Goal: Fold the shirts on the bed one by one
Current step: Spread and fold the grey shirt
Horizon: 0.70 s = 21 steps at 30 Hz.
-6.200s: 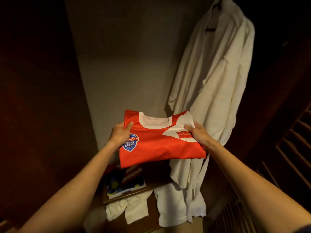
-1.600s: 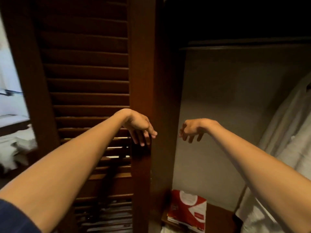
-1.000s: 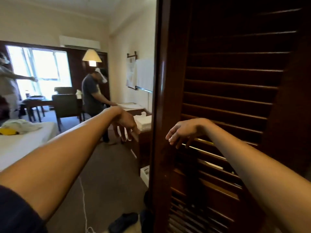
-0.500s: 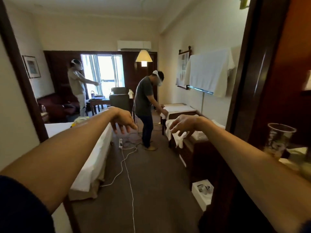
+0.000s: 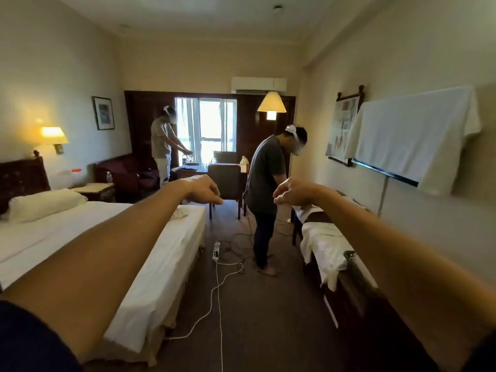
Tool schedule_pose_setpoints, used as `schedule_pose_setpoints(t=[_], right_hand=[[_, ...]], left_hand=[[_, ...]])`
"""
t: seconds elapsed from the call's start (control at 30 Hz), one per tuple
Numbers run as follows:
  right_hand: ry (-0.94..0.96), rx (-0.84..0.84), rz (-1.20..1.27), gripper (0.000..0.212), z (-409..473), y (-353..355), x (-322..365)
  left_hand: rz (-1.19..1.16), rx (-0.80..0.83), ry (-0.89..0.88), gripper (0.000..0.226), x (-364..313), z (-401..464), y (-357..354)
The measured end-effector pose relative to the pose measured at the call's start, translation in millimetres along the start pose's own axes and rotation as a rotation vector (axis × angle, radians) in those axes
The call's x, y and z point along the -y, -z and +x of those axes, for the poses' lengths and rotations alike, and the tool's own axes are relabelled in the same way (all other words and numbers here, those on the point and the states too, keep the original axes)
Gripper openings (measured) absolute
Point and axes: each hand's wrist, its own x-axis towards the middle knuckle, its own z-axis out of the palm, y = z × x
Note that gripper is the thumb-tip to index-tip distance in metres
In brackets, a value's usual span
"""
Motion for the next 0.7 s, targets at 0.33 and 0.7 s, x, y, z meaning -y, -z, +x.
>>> schedule_pose_setpoints(t=[0.33,0.7], right_hand=[[0.183,-0.009,-0.079,0.032,238.7,-30.0,-16.0],[0.191,-0.045,-0.035,0.025,543.3,-51.8,-38.4]], left_hand=[[-0.003,-0.036,0.125,0.035,103.5,176.2,-2.0],[-0.074,-0.013,0.208,0.022,265.9,437.7,17.4]])
